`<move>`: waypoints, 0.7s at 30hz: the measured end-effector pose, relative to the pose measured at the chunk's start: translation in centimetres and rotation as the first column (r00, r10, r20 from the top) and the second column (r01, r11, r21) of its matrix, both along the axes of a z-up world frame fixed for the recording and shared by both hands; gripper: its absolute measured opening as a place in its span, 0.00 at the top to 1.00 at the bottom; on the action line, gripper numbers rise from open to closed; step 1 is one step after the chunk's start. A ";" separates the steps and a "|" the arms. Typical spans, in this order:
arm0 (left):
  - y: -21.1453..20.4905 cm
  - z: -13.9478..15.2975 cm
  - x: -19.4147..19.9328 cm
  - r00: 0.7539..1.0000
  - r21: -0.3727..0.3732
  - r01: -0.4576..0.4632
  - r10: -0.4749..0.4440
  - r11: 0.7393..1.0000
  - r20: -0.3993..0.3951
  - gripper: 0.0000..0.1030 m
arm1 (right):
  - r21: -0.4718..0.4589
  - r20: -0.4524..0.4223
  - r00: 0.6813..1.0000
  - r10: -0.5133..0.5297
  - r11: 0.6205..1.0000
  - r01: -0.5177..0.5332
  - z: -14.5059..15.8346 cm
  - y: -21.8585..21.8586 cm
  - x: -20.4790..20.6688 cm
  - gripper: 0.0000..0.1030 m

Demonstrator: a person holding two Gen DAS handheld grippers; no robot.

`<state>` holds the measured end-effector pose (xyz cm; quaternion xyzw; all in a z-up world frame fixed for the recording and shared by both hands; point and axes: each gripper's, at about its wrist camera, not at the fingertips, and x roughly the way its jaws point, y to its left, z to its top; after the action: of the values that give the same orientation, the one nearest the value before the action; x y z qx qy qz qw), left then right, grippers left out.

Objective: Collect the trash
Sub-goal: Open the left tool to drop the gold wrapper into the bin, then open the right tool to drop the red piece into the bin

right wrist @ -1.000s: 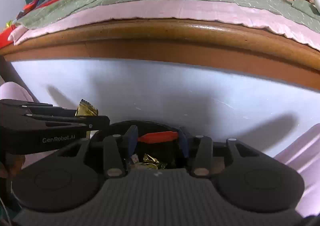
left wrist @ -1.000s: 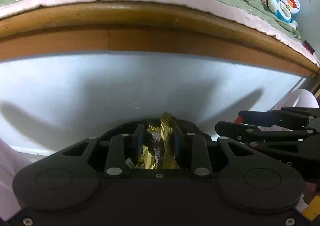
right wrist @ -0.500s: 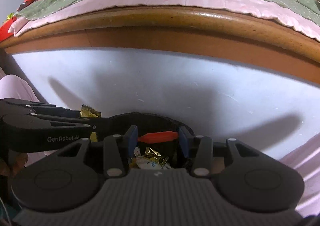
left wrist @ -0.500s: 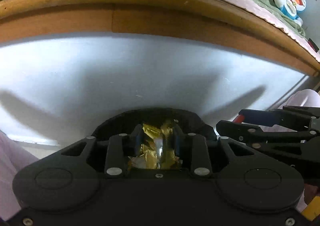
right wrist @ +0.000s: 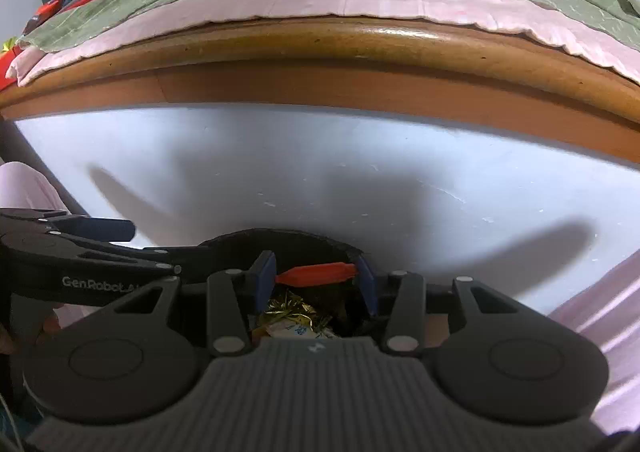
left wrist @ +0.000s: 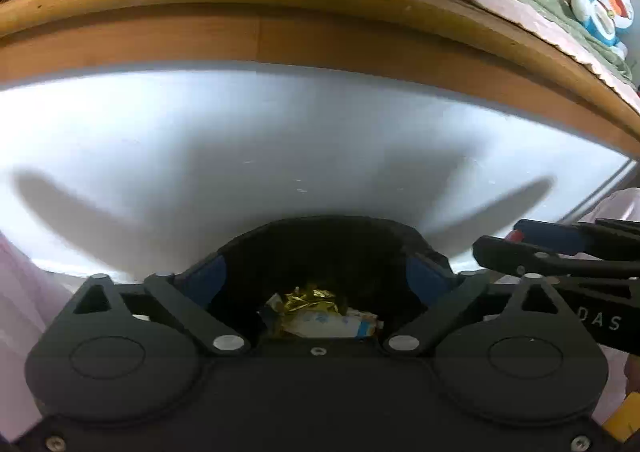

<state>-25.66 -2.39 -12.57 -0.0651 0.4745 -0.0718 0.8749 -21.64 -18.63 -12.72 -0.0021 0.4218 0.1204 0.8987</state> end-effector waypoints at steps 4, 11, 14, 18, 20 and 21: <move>0.7 0.2 0.1 1.000 -0.013 -0.030 0.030 0.999 -0.009 0.00 | -0.004 0.002 1.000 0.006 1.000 -0.006 0.1 0.2 -0.2 0.53; 1.5 0.6 0.2 0.998 0.012 -0.062 0.062 0.998 -0.002 0.00 | 0.001 0.003 0.999 0.032 0.999 -0.032 0.1 0.3 -0.3 0.53; 2.0 0.6 0.3 0.997 0.008 -0.078 0.078 0.997 -0.006 0.00 | 0.006 0.004 0.999 0.038 0.999 -0.038 0.2 0.5 -0.3 0.52; 2.4 0.5 0.4 0.996 0.012 -0.093 0.093 0.996 0.001 0.00 | 0.009 0.007 0.999 0.036 0.999 -0.036 0.3 0.4 -0.3 0.52; 2.6 0.5 0.4 0.995 0.008 -0.100 0.100 0.995 0.001 0.00 | 0.011 0.005 0.999 0.036 0.999 -0.036 0.3 0.2 -0.4 0.52; 2.7 0.4 0.4 0.995 0.005 -0.103 0.103 0.995 0.000 0.00 | 0.010 0.003 0.999 0.035 0.999 -0.036 0.2 0.4 -0.3 0.49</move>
<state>-25.31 0.31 -12.14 -0.0871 0.4709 -0.0255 0.8775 -21.96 -18.25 -12.49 -0.0053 0.4199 0.1384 0.8970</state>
